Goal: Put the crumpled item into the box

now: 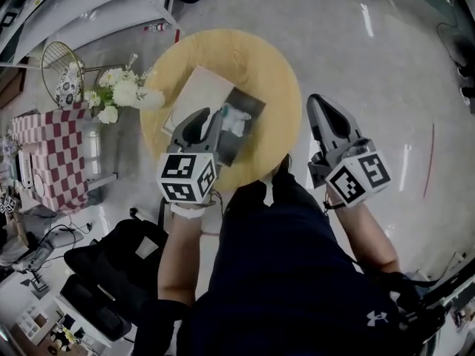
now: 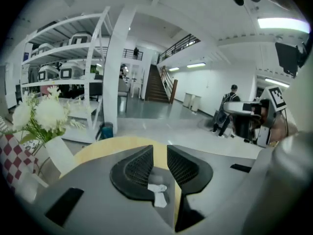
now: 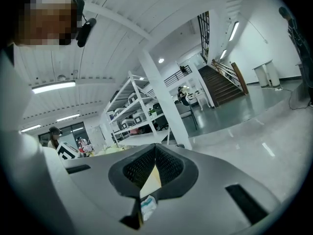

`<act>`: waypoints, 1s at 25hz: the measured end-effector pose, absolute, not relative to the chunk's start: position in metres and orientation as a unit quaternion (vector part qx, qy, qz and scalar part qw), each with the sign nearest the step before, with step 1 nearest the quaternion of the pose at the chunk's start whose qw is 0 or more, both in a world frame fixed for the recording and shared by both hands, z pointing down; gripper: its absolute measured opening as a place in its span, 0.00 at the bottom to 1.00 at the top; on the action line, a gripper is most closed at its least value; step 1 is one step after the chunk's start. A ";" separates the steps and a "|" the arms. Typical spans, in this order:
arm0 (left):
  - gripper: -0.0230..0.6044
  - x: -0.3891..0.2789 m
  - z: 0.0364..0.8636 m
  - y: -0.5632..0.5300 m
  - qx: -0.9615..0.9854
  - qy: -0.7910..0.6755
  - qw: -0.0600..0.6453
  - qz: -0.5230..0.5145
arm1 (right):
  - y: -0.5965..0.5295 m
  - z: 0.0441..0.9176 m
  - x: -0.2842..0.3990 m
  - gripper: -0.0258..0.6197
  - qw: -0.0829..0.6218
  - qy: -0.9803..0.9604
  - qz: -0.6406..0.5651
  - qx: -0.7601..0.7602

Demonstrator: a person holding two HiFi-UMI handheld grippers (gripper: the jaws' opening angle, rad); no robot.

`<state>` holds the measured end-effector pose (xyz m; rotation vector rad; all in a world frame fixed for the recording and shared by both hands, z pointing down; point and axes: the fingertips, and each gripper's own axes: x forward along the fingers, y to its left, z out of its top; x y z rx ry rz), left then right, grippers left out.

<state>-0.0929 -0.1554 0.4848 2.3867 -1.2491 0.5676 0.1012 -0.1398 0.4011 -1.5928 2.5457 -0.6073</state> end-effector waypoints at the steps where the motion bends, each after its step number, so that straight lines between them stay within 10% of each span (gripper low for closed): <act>1: 0.19 -0.094 0.473 -0.153 0.853 -0.449 0.189 0.189 | -0.140 0.398 0.098 0.04 0.040 0.833 -0.195 -0.516; 25: 0.10 -0.117 0.245 -0.108 0.858 -0.514 0.001 -0.008 | -0.131 0.268 0.060 0.04 0.099 0.878 -0.057 -0.464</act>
